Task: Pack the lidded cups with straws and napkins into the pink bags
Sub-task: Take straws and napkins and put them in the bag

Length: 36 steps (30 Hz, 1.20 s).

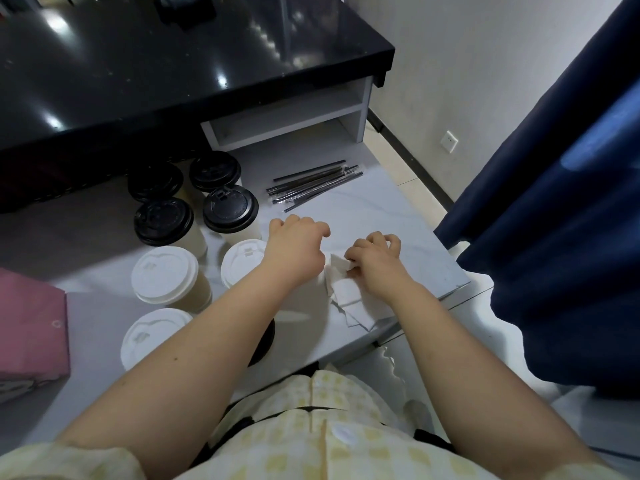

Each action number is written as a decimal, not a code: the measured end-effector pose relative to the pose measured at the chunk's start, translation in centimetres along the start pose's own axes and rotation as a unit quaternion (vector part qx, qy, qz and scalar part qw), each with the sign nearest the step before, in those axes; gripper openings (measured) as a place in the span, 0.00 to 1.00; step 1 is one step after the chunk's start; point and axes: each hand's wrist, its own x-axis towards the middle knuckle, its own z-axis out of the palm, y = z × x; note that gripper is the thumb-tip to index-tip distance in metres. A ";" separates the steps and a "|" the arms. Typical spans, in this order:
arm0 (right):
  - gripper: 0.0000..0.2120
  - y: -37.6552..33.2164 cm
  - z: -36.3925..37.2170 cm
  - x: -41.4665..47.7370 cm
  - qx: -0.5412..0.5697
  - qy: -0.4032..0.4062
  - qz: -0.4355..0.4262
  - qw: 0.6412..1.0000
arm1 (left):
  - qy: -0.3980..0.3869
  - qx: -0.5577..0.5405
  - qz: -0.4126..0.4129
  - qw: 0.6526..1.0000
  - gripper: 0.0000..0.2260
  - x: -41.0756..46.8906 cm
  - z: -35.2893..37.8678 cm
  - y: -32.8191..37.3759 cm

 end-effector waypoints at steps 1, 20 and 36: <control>0.03 0.0 0.0 0.0 -0.003 0.002 -0.002 1.000 | 0.000 0.000 0.000 1.000 0.20 0.0 0.0 0.0; 0.11 0.1 -4.7 0.0 0.106 0.043 -0.014 0.993 | 0.044 -0.009 -0.006 0.999 0.20 -0.5 -1.3 -0.3; 0.10 -7.8 -15.8 5.1 0.014 0.148 -0.110 0.983 | 0.168 0.029 -0.069 0.983 0.19 -1.5 -10.0 -5.6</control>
